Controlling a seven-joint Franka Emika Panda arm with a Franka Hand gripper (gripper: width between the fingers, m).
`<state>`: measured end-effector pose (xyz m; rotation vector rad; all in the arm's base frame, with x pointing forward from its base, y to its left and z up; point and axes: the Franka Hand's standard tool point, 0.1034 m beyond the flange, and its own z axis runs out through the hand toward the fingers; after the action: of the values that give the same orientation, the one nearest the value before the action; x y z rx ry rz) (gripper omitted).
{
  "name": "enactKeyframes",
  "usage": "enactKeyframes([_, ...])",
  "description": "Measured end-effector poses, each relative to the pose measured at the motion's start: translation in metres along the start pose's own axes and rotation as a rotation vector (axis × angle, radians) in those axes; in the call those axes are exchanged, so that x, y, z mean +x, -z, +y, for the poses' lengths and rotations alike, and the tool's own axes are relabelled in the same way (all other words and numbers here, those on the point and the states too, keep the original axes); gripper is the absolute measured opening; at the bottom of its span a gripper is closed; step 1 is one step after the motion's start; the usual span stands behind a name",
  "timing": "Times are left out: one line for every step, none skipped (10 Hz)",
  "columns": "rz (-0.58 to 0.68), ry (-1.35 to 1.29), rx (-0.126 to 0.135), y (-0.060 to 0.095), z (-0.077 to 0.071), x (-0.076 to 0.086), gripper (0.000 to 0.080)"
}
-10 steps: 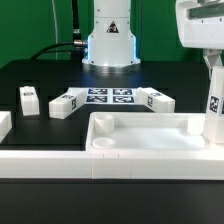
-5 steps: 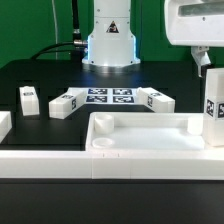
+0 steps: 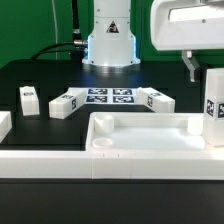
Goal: Assemble desk
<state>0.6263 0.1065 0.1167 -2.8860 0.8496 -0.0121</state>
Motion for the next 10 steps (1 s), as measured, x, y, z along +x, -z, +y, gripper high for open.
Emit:
enactKeyframes([0.003,0.104,-0.009,0.000,-0.001,0.003,0.0648])
enactKeyframes([0.005,0.235,-0.016,0.001,-0.002,0.005,0.0648])
enactKeyframes([0.007,0.371,-0.015,0.000,-0.004,0.009,0.0648])
enactKeyframes([0.006,0.474,-0.018,-0.001,-0.004,0.011,0.0648])
enactKeyframes([0.007,0.576,-0.027,-0.001,-0.004,0.012,0.0648])
enactKeyframes([0.010,0.650,-0.035,0.000,-0.005,0.012,0.0648])
enactKeyframes([0.014,0.684,-0.036,0.000,-0.005,0.013,0.0648])
enactKeyframes([0.014,0.691,-0.036,0.000,-0.005,0.013,0.0648])
enactKeyframes([0.014,0.691,-0.036,0.000,-0.005,0.013,0.0516])
enactKeyframes([0.014,0.691,-0.036,0.000,-0.005,0.013,0.0516])
